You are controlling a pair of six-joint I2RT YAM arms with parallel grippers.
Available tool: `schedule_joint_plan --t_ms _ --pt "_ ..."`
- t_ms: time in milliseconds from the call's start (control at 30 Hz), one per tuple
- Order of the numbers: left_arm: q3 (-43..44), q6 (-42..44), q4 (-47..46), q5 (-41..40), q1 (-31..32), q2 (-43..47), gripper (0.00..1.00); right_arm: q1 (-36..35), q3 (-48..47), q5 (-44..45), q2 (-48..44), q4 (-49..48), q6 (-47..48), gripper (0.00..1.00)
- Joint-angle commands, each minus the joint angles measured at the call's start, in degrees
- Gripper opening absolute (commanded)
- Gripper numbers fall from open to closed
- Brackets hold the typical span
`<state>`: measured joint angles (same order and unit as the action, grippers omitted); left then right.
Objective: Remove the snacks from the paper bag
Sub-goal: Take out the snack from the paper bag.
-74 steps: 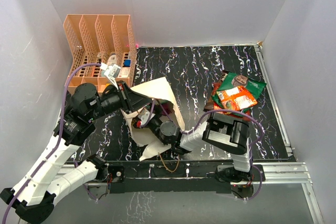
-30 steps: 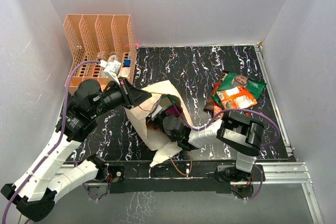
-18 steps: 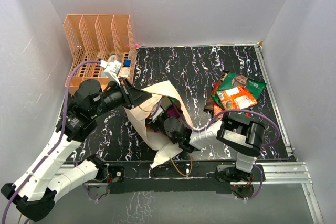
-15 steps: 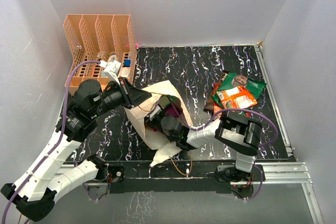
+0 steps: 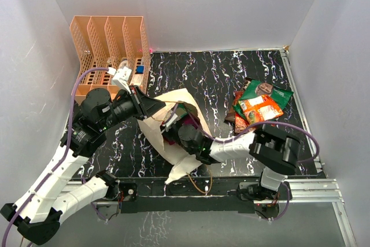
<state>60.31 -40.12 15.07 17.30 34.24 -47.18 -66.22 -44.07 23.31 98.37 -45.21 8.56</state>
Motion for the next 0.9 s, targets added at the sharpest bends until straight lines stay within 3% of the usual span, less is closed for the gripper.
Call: schedule_joint_plan --t_ms 0,267,433,667,867 --pt "0.0 0.3 0.4 -1.1 0.1 1.3 0.00 0.3 3.5 -3.5 -7.1 -1.8 -4.0 0.17" --pt "0.4 0.6 0.7 -1.1 0.1 0.7 0.00 0.3 6.9 -3.5 -11.7 4.5 -4.7 0.21" --pt "0.3 0.5 1.1 -1.6 0.0 0.8 0.00 0.2 8.2 -7.2 -15.9 7.5 -6.1 0.08" --pt "1.6 1.5 2.5 -2.6 0.0 0.8 0.00 0.2 12.0 -9.7 -25.0 12.9 -6.8 0.07" --pt "1.3 1.4 2.1 -3.2 0.0 0.4 0.00 -0.1 14.5 -17.7 -34.6 18.6 -6.1 0.07"
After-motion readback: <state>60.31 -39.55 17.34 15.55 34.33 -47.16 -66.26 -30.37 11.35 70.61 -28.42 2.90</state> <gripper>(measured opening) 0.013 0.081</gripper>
